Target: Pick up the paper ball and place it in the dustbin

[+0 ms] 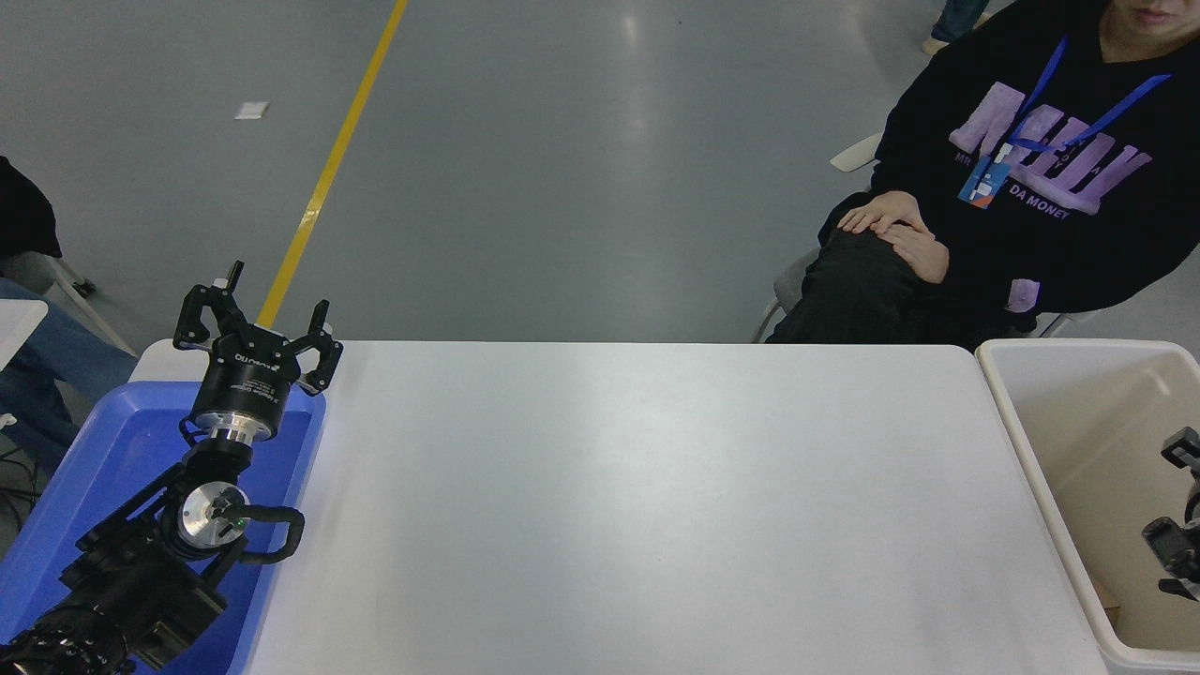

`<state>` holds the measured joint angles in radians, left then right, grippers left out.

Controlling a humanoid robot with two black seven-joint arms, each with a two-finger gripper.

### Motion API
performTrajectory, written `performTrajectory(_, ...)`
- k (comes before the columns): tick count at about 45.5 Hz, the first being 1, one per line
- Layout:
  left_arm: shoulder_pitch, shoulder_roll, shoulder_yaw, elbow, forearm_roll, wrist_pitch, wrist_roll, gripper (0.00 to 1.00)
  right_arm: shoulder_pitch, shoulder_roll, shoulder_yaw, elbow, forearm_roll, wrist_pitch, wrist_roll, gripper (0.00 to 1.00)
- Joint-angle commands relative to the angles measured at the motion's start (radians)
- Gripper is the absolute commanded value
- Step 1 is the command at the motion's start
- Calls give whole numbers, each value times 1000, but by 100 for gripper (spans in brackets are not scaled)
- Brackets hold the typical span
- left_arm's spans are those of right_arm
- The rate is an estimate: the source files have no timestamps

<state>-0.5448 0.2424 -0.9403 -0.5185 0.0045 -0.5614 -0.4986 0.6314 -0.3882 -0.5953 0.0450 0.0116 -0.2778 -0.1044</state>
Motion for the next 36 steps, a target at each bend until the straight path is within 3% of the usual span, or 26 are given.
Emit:
performTrajectory(1, -1, 0, 0, 0, 0, 0, 0, 98, 88, -40, 31, 139, 1, 11, 0, 100)
performTrajectory(12, -1, 0, 0, 0, 0, 0, 0, 98, 316, -234, -12, 557, 1, 16, -5, 100)
performTrajectory(18, -1, 0, 2, 0, 0, 0, 0, 98, 483, -308, -164, 821, -7, 28, -5, 100)
performTrajectory(25, -1, 0, 2, 0, 0, 0, 0, 98, 723, -298, -463, 1038, -13, 68, 0, 100)
performTrajectory(36, -1, 2, 3, 0, 2, 0, 2, 98, 1042, -282, -603, 1309, -13, 281, -1, 100)
